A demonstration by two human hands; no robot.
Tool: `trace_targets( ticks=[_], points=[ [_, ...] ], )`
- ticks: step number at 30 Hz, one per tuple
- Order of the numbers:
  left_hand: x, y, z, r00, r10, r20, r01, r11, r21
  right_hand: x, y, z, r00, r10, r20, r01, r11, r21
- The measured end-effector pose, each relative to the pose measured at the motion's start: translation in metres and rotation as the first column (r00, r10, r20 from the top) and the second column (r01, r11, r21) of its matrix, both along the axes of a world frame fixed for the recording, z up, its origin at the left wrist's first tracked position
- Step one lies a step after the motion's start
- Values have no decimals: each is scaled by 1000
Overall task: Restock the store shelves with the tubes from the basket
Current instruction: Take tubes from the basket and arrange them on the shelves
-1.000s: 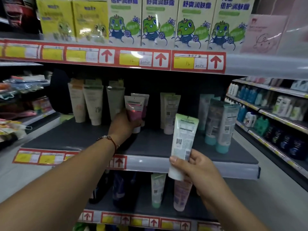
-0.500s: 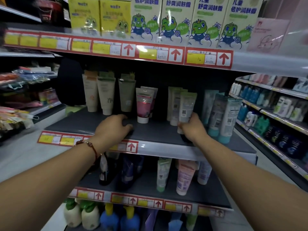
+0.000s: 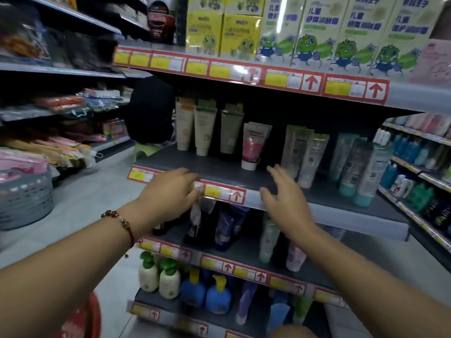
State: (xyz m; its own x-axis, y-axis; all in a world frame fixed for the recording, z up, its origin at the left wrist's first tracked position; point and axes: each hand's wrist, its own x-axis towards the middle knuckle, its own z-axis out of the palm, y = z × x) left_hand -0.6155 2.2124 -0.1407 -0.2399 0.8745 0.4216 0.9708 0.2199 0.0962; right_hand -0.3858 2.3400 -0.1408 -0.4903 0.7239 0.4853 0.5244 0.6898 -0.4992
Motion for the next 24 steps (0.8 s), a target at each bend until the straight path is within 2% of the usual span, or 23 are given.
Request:
trace_targets(
  ticks=[2,5,11,15,18,24],
  points=[
    [-19,-51,-16,998,64,-3,-64,996,-60,-25,-37,-20,985,136,110,-136,991,-4],
    [-55,-143,-57,973,227,44,-211,948,-240,-74,-95,-54,898,341,278,-318,940,-126],
    [-103,-347,-145,799,594,94,-443,687,-576,-174,-220,-129,581,613,535,-533,784,-319],
    [-116,-440,-196,637,763,115,-493,517,-699,-220,-279,-187,361,668,650,-578,708,-406],
    [-123,-473,-239,542,824,166,-461,457,-761,-252,-303,-226,268,685,677,-558,684,-470],
    [-146,-475,-331,502,842,196,-297,381,-875,-327,-318,-308,58,629,775,-511,686,-518]
  ],
)
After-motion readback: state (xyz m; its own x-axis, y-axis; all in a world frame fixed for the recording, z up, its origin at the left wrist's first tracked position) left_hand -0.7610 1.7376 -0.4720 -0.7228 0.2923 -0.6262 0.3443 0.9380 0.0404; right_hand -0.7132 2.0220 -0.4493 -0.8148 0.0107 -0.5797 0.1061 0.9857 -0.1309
